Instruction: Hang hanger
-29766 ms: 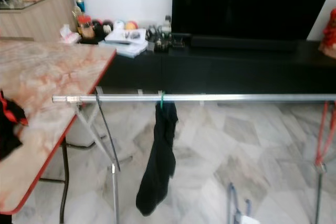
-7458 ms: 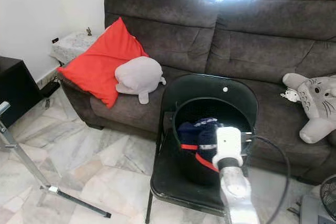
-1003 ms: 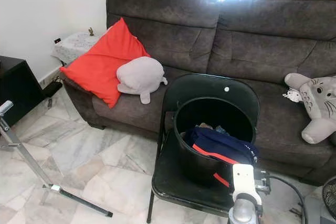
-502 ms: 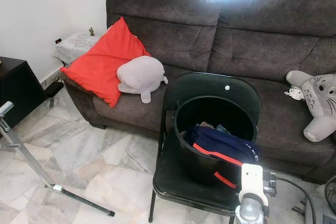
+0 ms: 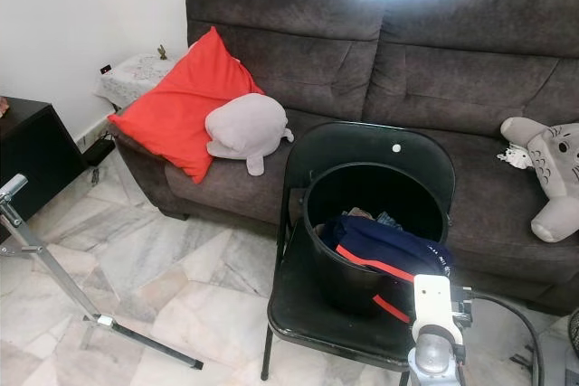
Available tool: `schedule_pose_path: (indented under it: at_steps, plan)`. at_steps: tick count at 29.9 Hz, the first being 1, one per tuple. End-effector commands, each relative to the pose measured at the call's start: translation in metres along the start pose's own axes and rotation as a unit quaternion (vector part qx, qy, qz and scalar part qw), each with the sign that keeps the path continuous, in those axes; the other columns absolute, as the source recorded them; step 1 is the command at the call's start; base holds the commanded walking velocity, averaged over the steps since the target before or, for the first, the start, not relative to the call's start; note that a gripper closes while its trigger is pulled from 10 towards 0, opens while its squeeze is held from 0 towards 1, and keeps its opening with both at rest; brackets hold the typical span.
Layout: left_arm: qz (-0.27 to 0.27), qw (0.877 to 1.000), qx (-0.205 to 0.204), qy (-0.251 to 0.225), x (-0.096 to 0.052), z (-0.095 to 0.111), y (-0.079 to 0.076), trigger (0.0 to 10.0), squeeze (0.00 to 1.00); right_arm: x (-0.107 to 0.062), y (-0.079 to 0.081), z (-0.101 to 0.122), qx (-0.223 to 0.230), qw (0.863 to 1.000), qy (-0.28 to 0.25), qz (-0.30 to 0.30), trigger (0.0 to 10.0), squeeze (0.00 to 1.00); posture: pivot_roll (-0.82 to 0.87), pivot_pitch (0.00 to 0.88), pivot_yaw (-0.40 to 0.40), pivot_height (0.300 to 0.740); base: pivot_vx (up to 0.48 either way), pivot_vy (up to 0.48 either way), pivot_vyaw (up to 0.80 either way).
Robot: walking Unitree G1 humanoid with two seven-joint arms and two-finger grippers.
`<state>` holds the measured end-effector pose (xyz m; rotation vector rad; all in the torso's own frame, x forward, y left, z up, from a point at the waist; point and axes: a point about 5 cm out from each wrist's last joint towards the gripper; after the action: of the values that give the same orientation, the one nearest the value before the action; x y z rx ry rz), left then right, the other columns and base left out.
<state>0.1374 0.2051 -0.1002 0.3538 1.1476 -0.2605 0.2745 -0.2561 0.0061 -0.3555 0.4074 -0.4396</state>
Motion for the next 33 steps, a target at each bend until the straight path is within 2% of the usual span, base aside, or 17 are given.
schedule_pose_path:
  at_steps: [1, 2, 8, 12, 17, 21, 27, 30, 33]
  plan:
    - [-0.002, 1.0, 0.011, 0.014, -0.0013, -0.0086, 0.0009, 10.0, 0.0, 0.0002, 0.0009, 0.0008, 0.009, 1.0, 0.001, 0.003, 5.8, 0.0, 0.06, 0.029, 0.066, 0.74, 0.0, 0.0, 0.0]
    - [-0.002, 1.0, 0.011, 0.014, -0.0013, -0.0085, 0.0009, 10.0, 0.0, -0.0001, 0.0021, 0.0012, 0.003, 1.0, -0.003, 0.007, 10.0, 0.0, 0.06, 0.029, 0.066, 0.74, 0.0, 0.0, 0.0]
    - [-0.003, 1.0, 0.012, 0.012, -0.0012, -0.0083, 0.0004, 10.0, 0.0, -0.0009, 0.0023, 0.0036, 0.003, 1.0, -0.02, 0.004, 10.0, 0.0, 0.05, 0.031, 0.063, 0.74, 0.0, 0.0, 0.0]
    - [-0.004, 1.0, 0.012, 0.011, -0.0011, -0.0077, -0.0002, 10.0, 0.0, -0.0002, 0.002, 0.003, -0.007, 1.0, -0.014, 0.004, 10.0, 0.0, 0.06, 0.031, 0.061, 0.74, 0.0, 0.0, 0.0]
    - [-0.004, 1.0, 0.01, 0.011, -0.0009, -0.0074, -0.0007, 10.0, 0.0, 0.0, 0.0024, 0.0036, -0.01, 1.0, -0.015, 0.006, 10.0, 0.0, 0.05, 0.031, 0.058, 0.705, 0.0, 0.0, 0.0]
    - [-0.004, 1.0, 0.011, 0.011, -0.0009, -0.0075, -0.0008, 10.0, 0.0, -0.0003, 0.0025, 0.0057, -0.007, 1.0, -0.028, 0.008, 10.0, 0.0, 0.05, 0.031, 0.059, 0.705, 0.0, 0.0, 0.0]
    - [-0.005, 1.0, 0.011, 0.01, -0.0009, -0.0073, -0.0008, 10.0, 0.0, 0.001, -0.0005, 0.0043, -0.013, 1.0, -0.016, -0.006, 10.0, 0.0, 0.05, 0.031, 0.059, 0.705, 0.0, 0.0, 0.0]
    - [-0.004, 1.0, 0.011, 0.01, -0.001, -0.0073, -0.0006, 10.0, 0.0, 0.0015, -0.0005, 0.0046, -0.01, 1.0, -0.014, -0.002, 10.0, 0.0, 0.05, 0.031, 0.058, 0.687, 0.0, 0.0, 0.0]
    - [-0.004, 1.0, 0.011, 0.01, -0.001, -0.0074, -0.0006, 10.0, 0.0, 0.0012, -0.0009, 0.0071, -0.006, 1.0, -0.029, -0.001, 10.0, 0.0, 0.05, 0.031, 0.058, 0.687, 0.0, 0.0, 0.0]
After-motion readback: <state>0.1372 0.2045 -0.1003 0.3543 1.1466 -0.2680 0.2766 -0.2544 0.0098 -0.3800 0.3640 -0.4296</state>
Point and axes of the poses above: a point about 5 cm out from each wrist's last joint towards the gripper, its own x axis pointing out of the wrist towards the gripper, its own z axis along the axis of the wrist's last joint, y = z × x, and after that the axes turned 1 degree about x, right-handed
